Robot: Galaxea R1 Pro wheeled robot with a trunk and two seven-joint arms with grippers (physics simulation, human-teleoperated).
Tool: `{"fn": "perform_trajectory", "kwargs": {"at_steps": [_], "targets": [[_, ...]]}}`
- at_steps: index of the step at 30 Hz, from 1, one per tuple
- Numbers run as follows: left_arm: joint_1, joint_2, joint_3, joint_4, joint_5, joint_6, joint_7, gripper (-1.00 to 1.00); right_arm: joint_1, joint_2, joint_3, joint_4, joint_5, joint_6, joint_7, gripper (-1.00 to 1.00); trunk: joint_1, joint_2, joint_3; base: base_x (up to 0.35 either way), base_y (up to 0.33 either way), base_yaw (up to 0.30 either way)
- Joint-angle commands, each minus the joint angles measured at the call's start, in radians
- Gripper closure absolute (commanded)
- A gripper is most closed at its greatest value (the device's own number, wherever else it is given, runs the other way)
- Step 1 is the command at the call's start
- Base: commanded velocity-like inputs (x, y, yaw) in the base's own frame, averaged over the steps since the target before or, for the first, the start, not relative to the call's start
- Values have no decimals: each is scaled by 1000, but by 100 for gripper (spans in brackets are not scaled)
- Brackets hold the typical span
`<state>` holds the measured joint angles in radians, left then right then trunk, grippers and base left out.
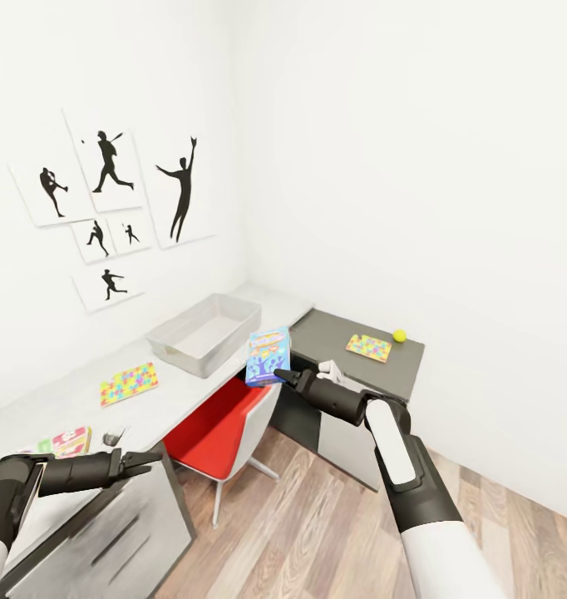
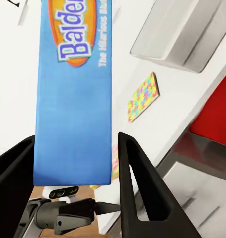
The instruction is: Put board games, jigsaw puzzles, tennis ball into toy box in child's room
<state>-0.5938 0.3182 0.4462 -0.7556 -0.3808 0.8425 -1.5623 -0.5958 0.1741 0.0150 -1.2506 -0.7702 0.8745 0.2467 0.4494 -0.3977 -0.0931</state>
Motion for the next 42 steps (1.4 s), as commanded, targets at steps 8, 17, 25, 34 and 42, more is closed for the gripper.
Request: {"fn": "perform_trajectory", "kwargs": {"at_steps": [8, 17, 25, 34, 42], "targets": [[-1, -3, 2, -1, -10, 10, -9, -100, -1, 0, -1, -1, 0, 3, 6, 100, 1, -2, -2, 2, -2, 288], [-1, -5, 2, -1, -10, 10, -9, -100, -3, 0, -1, -10, 0, 3, 6, 100, 1, -2, -2, 128, 0, 266], [-1, -5, 2, -1, -10, 9, -9, -100, -56, 0, -1, -87, 1, 9, -60, 100, 1, -2, -2, 117, 0, 45], [-1, -5, 3, -1, -10, -16, -9, -100, -371, 0, 0, 164, 0, 143, -112, 100, 1, -2, -2, 62, -58, 2], [-1, -5, 2, -1, -10, -17, -9, -100, -752, 0, 2, 703, 11, 173, -130, 100, 1, -2, -2, 7, -7, 0]]}}
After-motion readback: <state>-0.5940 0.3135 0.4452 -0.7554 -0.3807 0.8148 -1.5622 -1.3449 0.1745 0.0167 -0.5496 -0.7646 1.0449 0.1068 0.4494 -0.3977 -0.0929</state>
